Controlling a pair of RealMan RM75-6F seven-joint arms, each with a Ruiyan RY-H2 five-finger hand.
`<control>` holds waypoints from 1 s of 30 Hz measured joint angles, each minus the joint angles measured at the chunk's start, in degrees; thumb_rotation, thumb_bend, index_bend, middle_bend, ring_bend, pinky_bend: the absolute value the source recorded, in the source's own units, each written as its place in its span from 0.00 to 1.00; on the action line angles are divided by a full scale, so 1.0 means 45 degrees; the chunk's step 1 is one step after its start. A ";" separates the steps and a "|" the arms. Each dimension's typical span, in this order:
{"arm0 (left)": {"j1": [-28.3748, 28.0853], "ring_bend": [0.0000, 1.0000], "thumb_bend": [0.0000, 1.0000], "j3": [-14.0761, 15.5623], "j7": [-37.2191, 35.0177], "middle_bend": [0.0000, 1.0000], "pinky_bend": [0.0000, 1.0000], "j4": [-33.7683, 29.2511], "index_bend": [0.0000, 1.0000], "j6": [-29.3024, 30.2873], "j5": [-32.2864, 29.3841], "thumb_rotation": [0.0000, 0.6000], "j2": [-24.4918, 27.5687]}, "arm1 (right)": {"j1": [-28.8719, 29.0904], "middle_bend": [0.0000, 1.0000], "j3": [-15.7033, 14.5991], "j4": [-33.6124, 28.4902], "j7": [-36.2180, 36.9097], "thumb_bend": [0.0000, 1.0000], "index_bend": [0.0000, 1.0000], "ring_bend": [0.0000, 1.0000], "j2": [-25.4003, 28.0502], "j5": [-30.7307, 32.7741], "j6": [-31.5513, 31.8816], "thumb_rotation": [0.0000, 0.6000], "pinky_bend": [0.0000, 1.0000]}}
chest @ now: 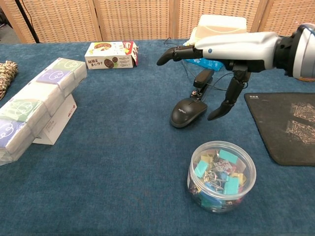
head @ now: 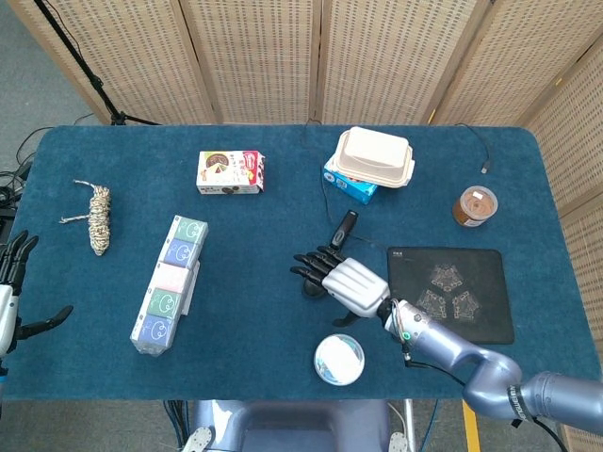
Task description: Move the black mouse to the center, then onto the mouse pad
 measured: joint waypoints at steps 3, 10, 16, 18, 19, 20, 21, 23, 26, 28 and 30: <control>0.0017 0.00 0.13 0.0028 0.0083 0.00 0.00 -0.0028 0.00 -0.0002 0.0093 1.00 -0.0051 | 0.0049 0.00 -0.0074 0.0175 0.0009 0.00 0.00 0.00 -0.0518 0.0268 0.0100 1.00 0.00; 0.0114 0.00 0.13 0.0088 0.0056 0.00 0.00 -0.0066 0.00 0.0039 0.0247 1.00 -0.0088 | 0.0223 0.00 -0.0102 0.0417 -0.0696 0.00 0.00 0.00 -0.1252 0.0882 0.0260 1.00 0.00; 0.0255 0.00 0.13 0.0116 -0.0113 0.00 0.00 -0.0040 0.00 0.0285 0.0473 1.00 -0.0025 | 0.0470 0.00 -0.0175 0.1097 -0.1213 0.00 0.00 0.00 -0.1720 0.1365 -0.0021 1.00 0.00; 0.0293 0.00 0.13 0.0105 -0.0208 0.00 0.00 -0.0017 0.00 0.0323 0.0488 1.00 0.0004 | 0.0603 0.00 -0.0164 0.1477 -0.1349 0.00 0.01 0.00 -0.1939 0.1719 -0.0241 1.00 0.00; 0.0313 0.00 0.13 0.0094 -0.0264 0.00 0.00 0.0007 0.00 0.0343 0.0491 1.00 0.0028 | 0.0667 0.00 -0.0159 0.1656 -0.1423 0.00 0.02 0.00 -0.2043 0.1849 -0.0329 1.00 0.00; 0.0323 0.00 0.13 0.0090 -0.0303 0.00 0.00 0.0018 0.00 0.0343 0.0489 1.00 0.0040 | 0.0732 0.00 -0.0157 0.1838 -0.1510 0.00 0.02 0.00 -0.2146 0.1957 -0.0408 1.00 0.00; 0.0329 0.00 0.13 0.0087 -0.0350 0.00 0.00 0.0026 0.00 0.0336 0.0485 1.00 0.0052 | 0.0822 0.00 -0.0156 0.2085 -0.1642 0.00 0.03 0.00 -0.2284 0.2081 -0.0502 1.00 0.00; 0.0340 0.00 0.13 0.0076 -0.0471 0.00 0.00 0.0038 0.00 0.0308 0.0468 1.00 0.0088 | 0.0959 0.00 -0.0152 0.2450 -0.1842 0.00 0.05 0.00 -0.2482 0.2256 -0.0639 1.00 0.00; 0.0332 0.00 0.13 0.0052 -0.0543 0.00 0.00 0.0069 0.00 0.0225 0.0447 1.00 0.0136 | 0.1185 0.00 -0.0131 0.3042 -0.2134 0.00 0.08 0.00 -0.2781 0.2559 -0.0856 1.00 0.00; 0.0319 0.00 0.13 0.0056 -0.0560 0.00 0.00 0.0098 0.00 0.0155 0.0442 1.00 0.0152 | 0.1342 0.01 -0.0133 0.3427 -0.2360 0.00 0.10 0.00 -0.2970 0.2737 -0.1008 1.00 0.00; 0.0306 0.00 0.13 0.0055 -0.0546 0.00 0.00 0.0119 0.00 0.0111 0.0442 1.00 0.0151 | 0.1483 0.02 -0.0167 0.3761 -0.2598 0.00 0.12 0.00 -0.3169 0.2856 -0.1125 1.00 0.01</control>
